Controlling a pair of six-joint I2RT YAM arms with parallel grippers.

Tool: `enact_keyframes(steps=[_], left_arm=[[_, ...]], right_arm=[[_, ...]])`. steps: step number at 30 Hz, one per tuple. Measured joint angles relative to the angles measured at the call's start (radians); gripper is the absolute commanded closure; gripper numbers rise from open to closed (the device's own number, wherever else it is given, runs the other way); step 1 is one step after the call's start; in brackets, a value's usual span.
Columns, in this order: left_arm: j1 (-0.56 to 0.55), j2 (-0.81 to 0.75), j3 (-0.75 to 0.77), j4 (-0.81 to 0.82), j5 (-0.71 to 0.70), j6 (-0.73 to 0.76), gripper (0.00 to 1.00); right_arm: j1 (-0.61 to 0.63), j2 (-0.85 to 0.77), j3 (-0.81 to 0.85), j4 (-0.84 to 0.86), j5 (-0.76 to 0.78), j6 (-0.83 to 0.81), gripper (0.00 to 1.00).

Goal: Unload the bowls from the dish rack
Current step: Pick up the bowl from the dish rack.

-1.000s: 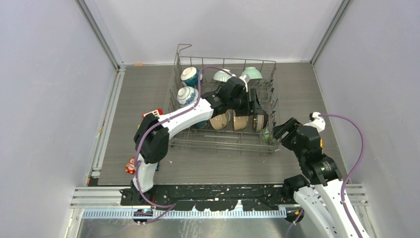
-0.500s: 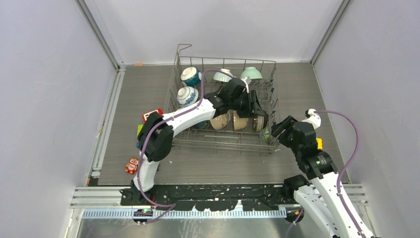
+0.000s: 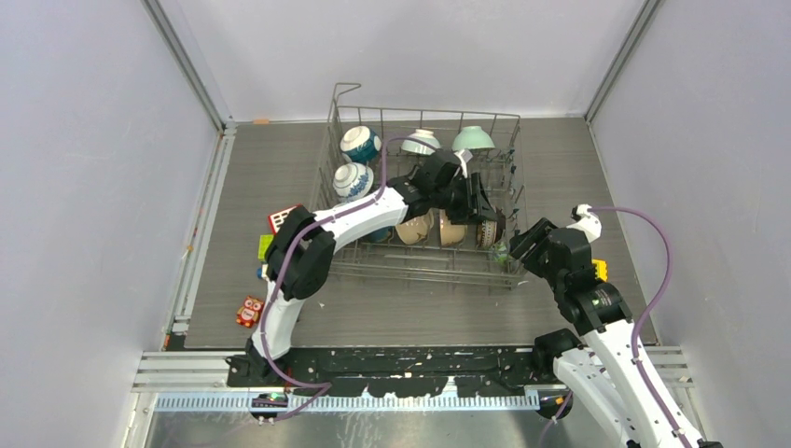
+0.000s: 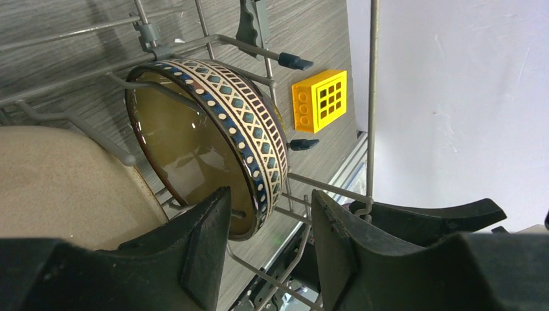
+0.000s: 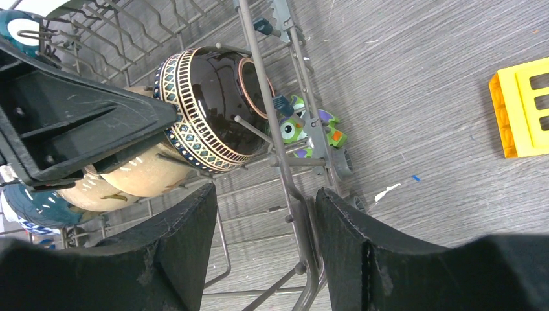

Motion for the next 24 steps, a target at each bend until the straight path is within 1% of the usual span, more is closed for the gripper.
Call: enact_keyframes(steps=[10,20,24], left_arm=[[0.002,0.025,-0.032,0.096,0.052,-0.027,0.7],[0.011,0.026,-0.071,0.172,0.083,-0.051,0.82],[0.014,0.03,-0.083,0.206,0.1,-0.066,0.93]], right_arm=[[0.0,0.001,0.0,0.0,0.0,-0.003,0.43],[-0.002,0.026,0.0,0.005,0.006,-0.008,0.46],[-0.002,0.034,0.0,0.006,0.011,-0.011,0.49]])
